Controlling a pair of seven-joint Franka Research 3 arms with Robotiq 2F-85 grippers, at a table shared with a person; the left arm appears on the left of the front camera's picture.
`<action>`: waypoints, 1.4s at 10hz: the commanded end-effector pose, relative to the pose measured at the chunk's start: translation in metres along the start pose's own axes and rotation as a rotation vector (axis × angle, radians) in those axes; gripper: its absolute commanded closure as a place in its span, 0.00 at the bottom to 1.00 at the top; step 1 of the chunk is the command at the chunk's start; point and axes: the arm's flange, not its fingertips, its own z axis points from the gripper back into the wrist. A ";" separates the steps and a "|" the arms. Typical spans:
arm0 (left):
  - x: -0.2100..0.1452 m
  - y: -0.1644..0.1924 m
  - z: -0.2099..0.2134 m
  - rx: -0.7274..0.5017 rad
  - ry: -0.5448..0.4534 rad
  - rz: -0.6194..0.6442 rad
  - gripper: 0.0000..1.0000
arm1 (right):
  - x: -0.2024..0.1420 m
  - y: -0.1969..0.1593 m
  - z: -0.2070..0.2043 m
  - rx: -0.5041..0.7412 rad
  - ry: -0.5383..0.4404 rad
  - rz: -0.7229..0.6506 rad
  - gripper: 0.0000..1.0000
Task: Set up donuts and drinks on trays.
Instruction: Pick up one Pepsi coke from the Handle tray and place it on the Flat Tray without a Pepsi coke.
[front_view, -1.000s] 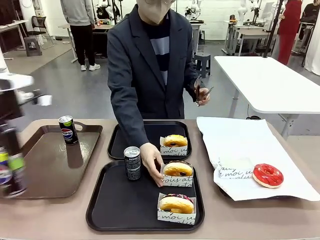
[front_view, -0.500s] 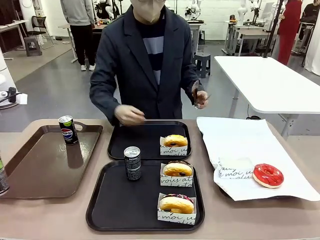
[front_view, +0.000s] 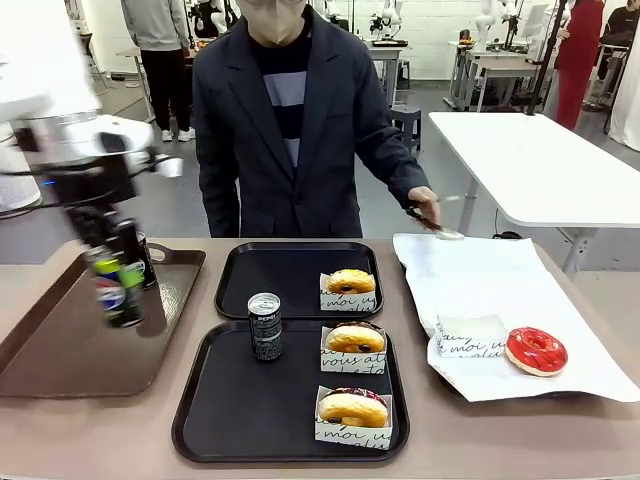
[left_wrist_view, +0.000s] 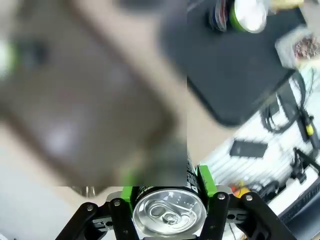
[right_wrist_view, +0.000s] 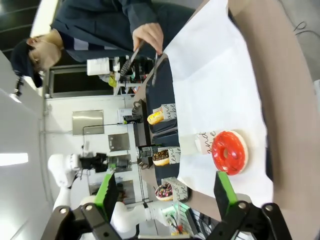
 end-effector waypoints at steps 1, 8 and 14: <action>0.071 0.009 0.007 0.041 -0.021 0.040 0.42 | -0.001 0.000 0.000 0.011 0.001 0.003 0.00; 0.110 0.007 -0.017 0.016 -0.045 0.015 0.42 | -0.001 0.000 0.000 0.011 0.001 0.003 0.00; 0.171 0.001 -0.028 0.008 -0.155 0.006 0.42 | -0.001 0.000 0.000 0.011 0.001 0.003 0.00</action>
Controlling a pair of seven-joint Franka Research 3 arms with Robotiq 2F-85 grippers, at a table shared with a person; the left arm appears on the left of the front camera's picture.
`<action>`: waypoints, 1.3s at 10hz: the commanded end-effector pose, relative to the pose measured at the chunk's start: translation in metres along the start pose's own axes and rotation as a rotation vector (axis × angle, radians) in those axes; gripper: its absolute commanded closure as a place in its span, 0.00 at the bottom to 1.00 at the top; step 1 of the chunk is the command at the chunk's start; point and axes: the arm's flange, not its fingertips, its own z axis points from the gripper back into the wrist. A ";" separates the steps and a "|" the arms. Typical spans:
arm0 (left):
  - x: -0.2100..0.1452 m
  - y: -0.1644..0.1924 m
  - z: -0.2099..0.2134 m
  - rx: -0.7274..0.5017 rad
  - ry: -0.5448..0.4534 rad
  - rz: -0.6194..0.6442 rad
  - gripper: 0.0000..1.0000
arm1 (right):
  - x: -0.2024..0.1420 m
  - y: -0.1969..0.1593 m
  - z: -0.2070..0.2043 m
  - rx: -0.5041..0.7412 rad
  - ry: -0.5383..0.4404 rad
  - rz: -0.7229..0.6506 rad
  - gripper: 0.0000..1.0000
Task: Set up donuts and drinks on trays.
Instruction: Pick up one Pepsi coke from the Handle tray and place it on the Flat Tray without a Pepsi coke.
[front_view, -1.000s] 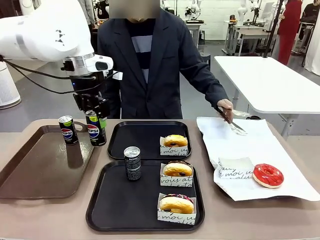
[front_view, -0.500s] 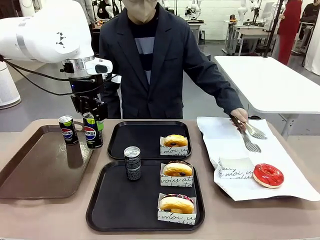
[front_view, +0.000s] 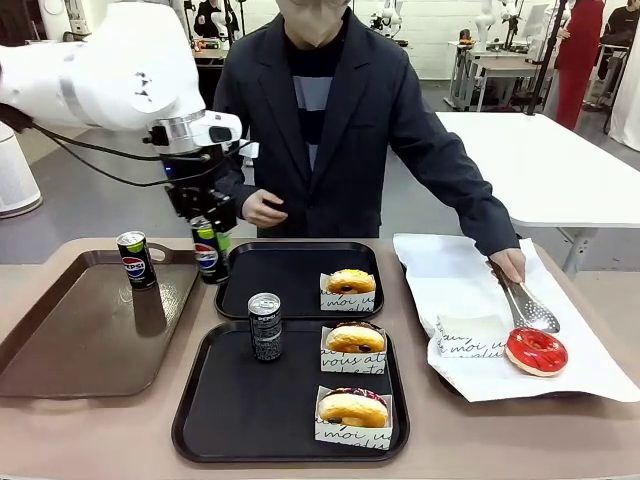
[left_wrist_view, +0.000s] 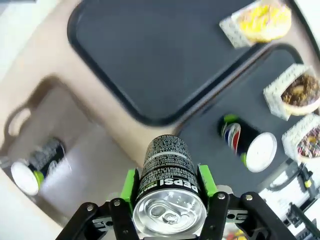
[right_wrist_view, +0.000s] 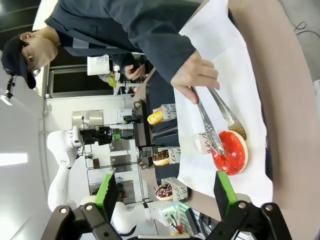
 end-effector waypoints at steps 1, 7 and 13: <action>0.040 -0.005 -0.010 -0.040 -0.062 -0.001 0.42 | -0.001 0.000 0.000 0.011 0.001 0.003 0.00; -0.106 -0.003 0.073 -0.110 -0.027 -0.249 0.42 | -0.001 0.000 0.000 0.011 0.001 0.003 0.00; -0.155 0.003 0.075 -0.034 -0.028 -0.245 0.42 | -0.001 0.000 0.000 0.011 0.001 0.003 0.00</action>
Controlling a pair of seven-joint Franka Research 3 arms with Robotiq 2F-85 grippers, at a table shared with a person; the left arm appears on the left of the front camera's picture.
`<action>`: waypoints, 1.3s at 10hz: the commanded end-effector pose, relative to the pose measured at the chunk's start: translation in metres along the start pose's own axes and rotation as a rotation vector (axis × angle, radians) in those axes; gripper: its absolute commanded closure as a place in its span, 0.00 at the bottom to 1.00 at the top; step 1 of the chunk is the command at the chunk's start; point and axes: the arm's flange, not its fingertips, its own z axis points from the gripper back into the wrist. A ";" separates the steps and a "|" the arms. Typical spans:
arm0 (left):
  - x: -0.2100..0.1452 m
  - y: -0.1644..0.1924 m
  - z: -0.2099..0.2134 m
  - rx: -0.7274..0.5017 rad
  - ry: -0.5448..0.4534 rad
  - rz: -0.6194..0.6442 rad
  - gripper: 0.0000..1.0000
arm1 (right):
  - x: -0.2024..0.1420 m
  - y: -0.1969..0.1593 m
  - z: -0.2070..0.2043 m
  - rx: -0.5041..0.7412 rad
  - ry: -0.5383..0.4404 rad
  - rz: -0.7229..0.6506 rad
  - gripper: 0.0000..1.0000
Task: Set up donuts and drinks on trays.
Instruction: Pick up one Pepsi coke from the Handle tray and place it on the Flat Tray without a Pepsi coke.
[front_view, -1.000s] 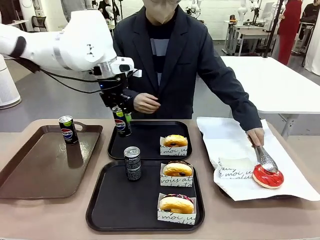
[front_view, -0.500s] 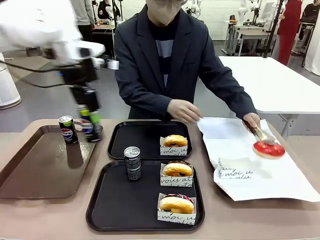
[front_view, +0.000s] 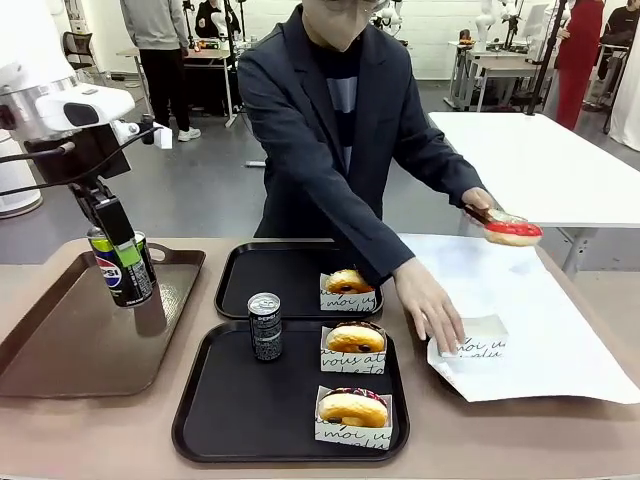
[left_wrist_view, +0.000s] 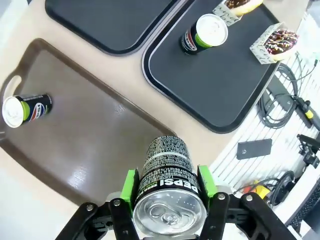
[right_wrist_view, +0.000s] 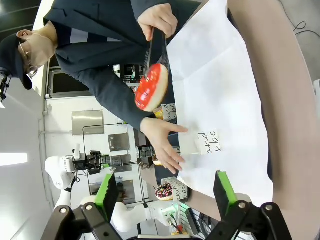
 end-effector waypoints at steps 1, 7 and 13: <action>-0.001 0.000 -0.002 0.051 -0.002 -0.004 0.42 | -0.001 0.001 0.000 0.011 0.000 0.004 0.00; 0.003 0.008 -0.010 0.074 0.025 0.006 0.42 | -0.001 0.001 0.000 0.011 0.000 0.004 0.00; 0.065 0.027 -0.022 0.087 0.039 0.069 0.42 | -0.001 0.001 0.000 0.011 0.000 0.004 0.00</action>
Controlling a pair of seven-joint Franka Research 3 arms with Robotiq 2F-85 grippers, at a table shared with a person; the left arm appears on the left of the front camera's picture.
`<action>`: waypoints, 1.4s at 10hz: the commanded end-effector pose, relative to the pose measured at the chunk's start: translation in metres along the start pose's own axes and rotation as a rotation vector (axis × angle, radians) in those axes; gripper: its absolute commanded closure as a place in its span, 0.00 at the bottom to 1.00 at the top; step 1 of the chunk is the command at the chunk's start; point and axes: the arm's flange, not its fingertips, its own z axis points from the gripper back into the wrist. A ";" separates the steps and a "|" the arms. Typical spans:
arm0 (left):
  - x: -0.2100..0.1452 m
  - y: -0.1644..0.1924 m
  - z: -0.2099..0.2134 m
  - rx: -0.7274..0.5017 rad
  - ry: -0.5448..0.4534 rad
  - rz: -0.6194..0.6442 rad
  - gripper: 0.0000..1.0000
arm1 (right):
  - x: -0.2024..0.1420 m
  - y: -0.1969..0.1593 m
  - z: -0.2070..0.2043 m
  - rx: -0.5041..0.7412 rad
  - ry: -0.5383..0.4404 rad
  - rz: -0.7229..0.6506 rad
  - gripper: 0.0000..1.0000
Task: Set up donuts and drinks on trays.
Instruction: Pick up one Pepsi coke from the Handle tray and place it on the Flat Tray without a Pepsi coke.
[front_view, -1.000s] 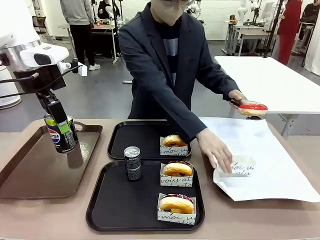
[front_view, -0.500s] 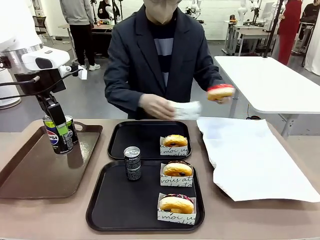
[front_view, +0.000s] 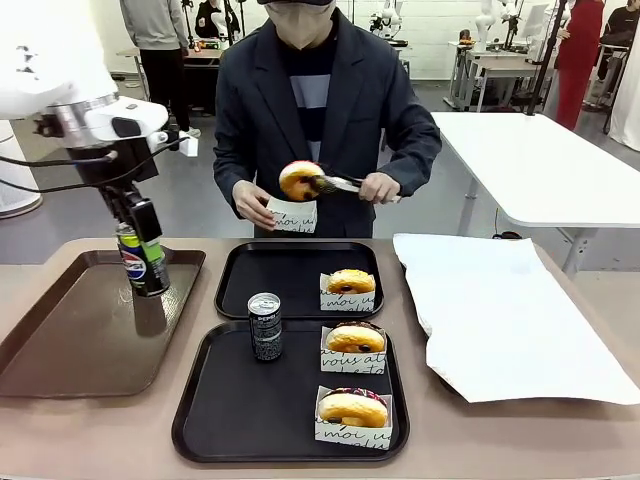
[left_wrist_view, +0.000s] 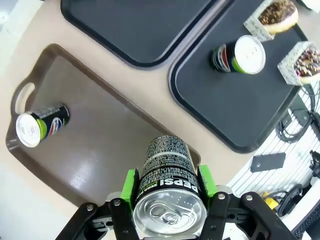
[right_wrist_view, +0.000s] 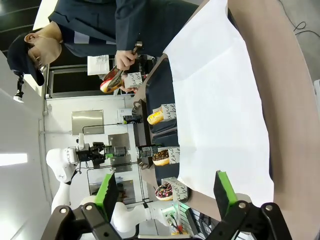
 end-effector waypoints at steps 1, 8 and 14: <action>0.037 0.002 0.002 0.044 0.012 0.024 0.42 | -0.001 0.000 0.000 0.011 0.000 0.004 0.00; 0.144 0.030 -0.057 0.016 -0.027 0.115 0.42 | -0.001 0.000 0.000 0.011 0.000 0.004 0.00; 0.021 0.005 0.045 -0.105 0.063 -0.010 0.42 | -0.001 0.000 0.000 0.011 0.000 0.004 0.00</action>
